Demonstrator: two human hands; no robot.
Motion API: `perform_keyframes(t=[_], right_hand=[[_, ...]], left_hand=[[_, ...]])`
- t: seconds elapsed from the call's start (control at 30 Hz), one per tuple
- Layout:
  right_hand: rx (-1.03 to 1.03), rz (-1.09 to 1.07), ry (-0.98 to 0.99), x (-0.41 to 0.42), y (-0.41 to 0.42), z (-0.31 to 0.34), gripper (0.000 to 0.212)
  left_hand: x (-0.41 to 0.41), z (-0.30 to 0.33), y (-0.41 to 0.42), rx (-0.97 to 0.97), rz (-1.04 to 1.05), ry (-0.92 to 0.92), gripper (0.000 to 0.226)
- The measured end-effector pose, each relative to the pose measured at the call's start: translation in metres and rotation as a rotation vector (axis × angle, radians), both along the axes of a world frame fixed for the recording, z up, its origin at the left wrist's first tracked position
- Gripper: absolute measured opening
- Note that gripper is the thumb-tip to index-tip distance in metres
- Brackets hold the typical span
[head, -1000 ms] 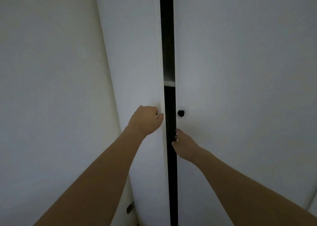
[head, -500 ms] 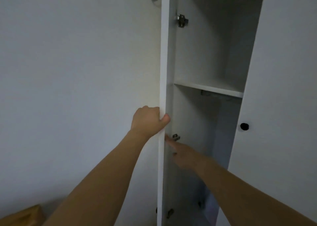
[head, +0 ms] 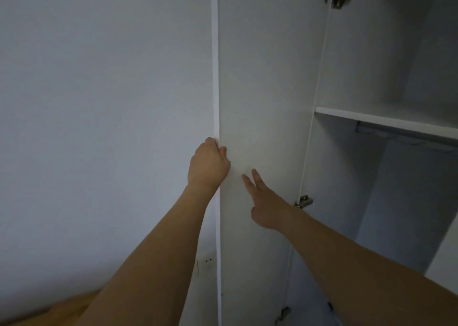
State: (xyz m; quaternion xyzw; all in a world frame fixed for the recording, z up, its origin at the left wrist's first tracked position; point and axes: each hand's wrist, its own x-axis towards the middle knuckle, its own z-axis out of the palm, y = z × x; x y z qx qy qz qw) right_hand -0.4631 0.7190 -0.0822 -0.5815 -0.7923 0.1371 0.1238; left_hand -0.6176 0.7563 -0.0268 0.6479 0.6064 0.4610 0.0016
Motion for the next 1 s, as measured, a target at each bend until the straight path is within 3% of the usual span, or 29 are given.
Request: perform_keyframes(t=[0.23, 0.37, 0.57, 0.7, 0.87, 1.0], right_hand=[[0.06, 0.01, -0.189, -0.027, 0.056, -0.011, 0.088], [0.075, 0.01, -0.197, -0.033, 0.075, -0.018, 0.09], [0.118, -0.02, -0.309, 0.009, 0.066, -0.001, 0.084], [0.255, -0.211, -0.418, 0.08, 0.04, 0.048, 0.08], [0.486, -0.529, -0.581, 0.173, -0.016, 0.117, 0.075], [0.701, -0.717, -0.664, 0.234, -0.055, 0.154, 0.075]], left_hand=[[-0.026, -0.007, 0.045, -0.011, -0.025, -0.147, 0.016], [-0.035, -0.008, 0.062, -0.017, -0.031, -0.175, 0.016], [-0.028, -0.015, 0.055, 0.067, 0.031, -0.201, 0.013], [0.014, -0.018, 0.028, 0.287, 0.177, -0.101, 0.044], [0.122, 0.002, 0.0, 0.276, -0.13, 0.039, 0.046], [0.219, 0.003, -0.013, 0.081, -0.478, -0.023, 0.047]])
